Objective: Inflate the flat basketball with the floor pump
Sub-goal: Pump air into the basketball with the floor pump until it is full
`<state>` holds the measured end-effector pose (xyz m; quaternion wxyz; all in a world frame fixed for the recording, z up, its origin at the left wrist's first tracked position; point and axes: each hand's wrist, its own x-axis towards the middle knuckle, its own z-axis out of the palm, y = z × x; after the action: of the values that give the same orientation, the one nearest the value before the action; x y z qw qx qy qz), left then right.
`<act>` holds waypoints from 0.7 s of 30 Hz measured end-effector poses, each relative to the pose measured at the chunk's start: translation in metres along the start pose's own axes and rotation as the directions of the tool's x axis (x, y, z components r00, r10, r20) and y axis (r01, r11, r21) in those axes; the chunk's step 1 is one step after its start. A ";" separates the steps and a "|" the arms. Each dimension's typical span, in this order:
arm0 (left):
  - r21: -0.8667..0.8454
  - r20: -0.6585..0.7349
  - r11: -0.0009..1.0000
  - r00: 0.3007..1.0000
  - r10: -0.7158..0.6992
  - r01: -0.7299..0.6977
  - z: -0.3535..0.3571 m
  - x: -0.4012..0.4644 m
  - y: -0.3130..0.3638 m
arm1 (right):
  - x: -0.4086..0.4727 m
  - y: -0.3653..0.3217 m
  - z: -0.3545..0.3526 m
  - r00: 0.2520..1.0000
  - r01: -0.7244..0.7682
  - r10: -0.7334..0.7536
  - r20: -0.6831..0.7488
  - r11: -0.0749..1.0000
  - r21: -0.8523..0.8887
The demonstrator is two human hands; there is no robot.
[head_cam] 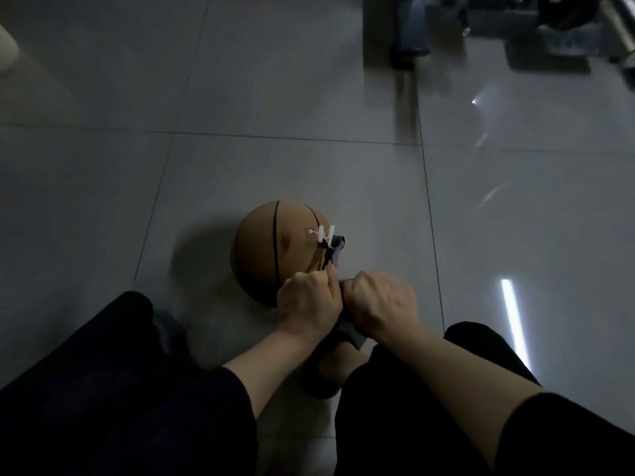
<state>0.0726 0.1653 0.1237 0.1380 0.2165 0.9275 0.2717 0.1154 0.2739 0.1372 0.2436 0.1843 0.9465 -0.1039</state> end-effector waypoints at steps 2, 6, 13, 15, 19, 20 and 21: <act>0.007 0.003 1.000 1.000 -0.028 0.028 0.007 0.008 -0.007 | 0.011 -0.001 0.002 1.000 0.017 -0.017 -0.001 1.000 -0.001; 0.009 0.041 1.000 0.999 -0.031 0.030 0.011 0.002 -0.011 | 0.010 -0.003 0.014 0.997 0.075 -0.075 0.017 0.996 -0.042; 0.060 0.118 0.995 0.990 0.078 -0.085 -0.003 -0.020 0.030 | -0.038 0.015 -0.009 0.991 0.043 -0.039 0.127 0.999 -0.025; 0.045 0.113 0.995 0.990 0.081 -0.086 -0.015 -0.033 0.032 | -0.055 0.010 -0.017 0.982 0.072 -0.067 0.179 0.997 -0.018; 0.038 0.004 0.993 0.994 0.109 -0.109 -0.053 -0.042 0.045 | -0.070 0.003 -0.046 0.991 0.063 -0.068 0.111 0.997 0.047; 0.051 -0.025 0.991 0.992 0.121 -0.120 -0.064 -0.039 0.054 | -0.069 0.004 -0.057 0.995 0.039 -0.047 0.093 0.996 0.083; 0.060 -0.054 0.989 0.989 0.137 -0.134 -0.078 -0.038 0.065 | -0.073 0.004 -0.073 0.997 0.016 -0.026 0.071 0.992 0.127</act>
<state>0.0978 0.1619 0.2290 0.0862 0.2747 0.9216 0.2603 0.1456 0.2767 0.2357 0.2646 0.1855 0.9305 -0.1727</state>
